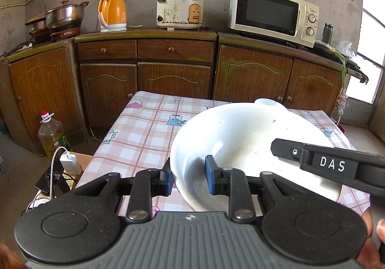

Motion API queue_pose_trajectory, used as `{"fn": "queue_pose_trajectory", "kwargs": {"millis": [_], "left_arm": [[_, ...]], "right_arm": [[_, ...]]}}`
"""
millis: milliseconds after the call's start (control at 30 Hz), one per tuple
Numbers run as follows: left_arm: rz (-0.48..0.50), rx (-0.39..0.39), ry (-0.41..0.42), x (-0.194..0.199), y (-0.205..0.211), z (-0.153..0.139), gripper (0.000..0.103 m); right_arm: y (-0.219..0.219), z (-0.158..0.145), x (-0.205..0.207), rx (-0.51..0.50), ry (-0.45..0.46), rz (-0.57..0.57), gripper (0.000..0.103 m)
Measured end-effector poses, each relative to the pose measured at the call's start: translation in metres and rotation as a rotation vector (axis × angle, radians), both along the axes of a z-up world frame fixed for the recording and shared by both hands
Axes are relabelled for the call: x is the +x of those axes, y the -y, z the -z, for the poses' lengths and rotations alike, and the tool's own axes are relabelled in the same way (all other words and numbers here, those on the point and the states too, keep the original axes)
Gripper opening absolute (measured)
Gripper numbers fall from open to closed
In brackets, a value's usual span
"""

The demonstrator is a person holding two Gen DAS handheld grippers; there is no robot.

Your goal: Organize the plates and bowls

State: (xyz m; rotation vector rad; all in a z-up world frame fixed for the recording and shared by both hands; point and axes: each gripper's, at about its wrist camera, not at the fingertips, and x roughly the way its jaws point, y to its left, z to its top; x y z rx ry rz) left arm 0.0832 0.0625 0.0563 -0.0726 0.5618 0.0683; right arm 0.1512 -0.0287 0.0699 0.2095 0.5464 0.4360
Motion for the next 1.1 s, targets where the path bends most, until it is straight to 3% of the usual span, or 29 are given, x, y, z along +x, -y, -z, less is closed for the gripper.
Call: {"fn": "queue_pose_trajectory", "kwargs": {"millis": [1100], "left_arm": [[0.018,-0.024,-0.044,-0.017,0.013,0.025,0.028]], "right_arm": [[0.021,0.024,-0.034,-0.019,-0.054,0.029,0.022]]}}
